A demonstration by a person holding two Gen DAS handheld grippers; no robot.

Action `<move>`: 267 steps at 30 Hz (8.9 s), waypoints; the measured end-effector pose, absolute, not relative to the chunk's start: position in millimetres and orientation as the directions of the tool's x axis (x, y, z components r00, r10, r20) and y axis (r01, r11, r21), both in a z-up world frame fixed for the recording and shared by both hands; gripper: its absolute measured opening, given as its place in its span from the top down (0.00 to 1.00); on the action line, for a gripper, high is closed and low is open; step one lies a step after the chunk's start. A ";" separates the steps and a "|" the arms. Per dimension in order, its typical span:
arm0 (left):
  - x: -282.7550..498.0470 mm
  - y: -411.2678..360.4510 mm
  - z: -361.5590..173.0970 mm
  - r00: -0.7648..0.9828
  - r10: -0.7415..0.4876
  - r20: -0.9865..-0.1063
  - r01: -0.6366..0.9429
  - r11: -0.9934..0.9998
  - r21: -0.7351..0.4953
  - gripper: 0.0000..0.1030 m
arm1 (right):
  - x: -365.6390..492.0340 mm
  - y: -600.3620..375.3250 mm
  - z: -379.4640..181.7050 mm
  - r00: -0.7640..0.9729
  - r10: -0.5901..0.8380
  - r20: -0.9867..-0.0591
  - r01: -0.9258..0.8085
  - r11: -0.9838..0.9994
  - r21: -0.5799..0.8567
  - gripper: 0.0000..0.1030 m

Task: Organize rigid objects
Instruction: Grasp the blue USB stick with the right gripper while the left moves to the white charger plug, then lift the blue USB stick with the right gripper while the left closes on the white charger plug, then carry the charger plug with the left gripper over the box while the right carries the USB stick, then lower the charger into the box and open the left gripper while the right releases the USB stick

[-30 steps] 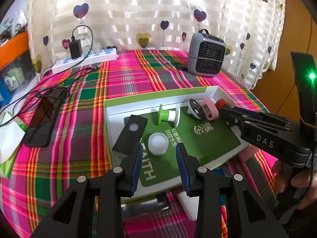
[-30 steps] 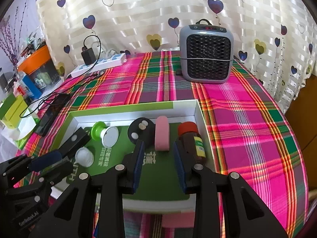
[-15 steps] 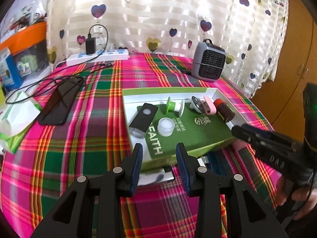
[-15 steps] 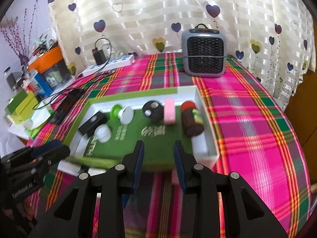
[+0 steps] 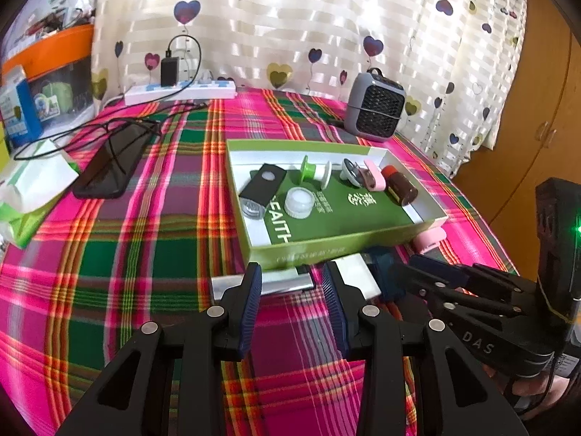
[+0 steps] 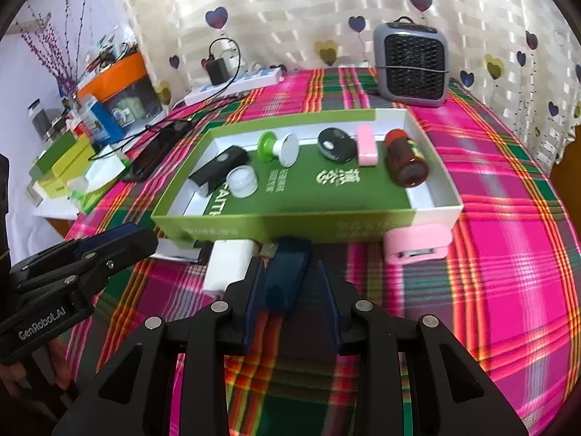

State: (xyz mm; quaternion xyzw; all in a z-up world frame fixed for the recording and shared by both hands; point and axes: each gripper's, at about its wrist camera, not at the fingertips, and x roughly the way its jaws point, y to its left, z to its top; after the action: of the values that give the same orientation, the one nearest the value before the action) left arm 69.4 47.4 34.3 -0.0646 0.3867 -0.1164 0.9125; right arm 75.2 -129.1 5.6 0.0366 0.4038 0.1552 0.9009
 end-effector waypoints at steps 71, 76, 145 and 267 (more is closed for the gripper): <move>98.0 -29.1 7.6 0.571 -0.189 -0.799 0.194 0.977 -0.093 0.62 | 60.6 -178.8 -5.4 0.636 0.342 -0.692 -0.232 0.940 0.251 0.78; 98.0 -29.4 6.9 0.575 -0.187 -0.797 0.193 0.977 -0.090 0.62 | 60.9 -179.0 -6.4 0.632 0.344 -0.694 -0.232 0.939 0.254 0.78; 71.6 -26.5 30.0 0.630 -0.244 -0.737 0.240 0.964 -0.115 0.69 | 50.4 -175.6 9.9 0.661 0.323 -0.677 -0.231 0.946 0.226 0.78; 182.6 -34.5 17.7 0.600 -0.205 -0.773 0.236 0.969 -0.074 0.65 | 165.8 -163.2 5.7 0.625 0.209 -0.753 -0.214 0.973 0.092 0.68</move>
State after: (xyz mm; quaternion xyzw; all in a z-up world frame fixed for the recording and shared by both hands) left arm 182.6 -34.5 17.7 0.0181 0.4296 -0.1234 0.8943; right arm 165.8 -163.2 5.7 -0.0031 0.4171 0.1171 0.9013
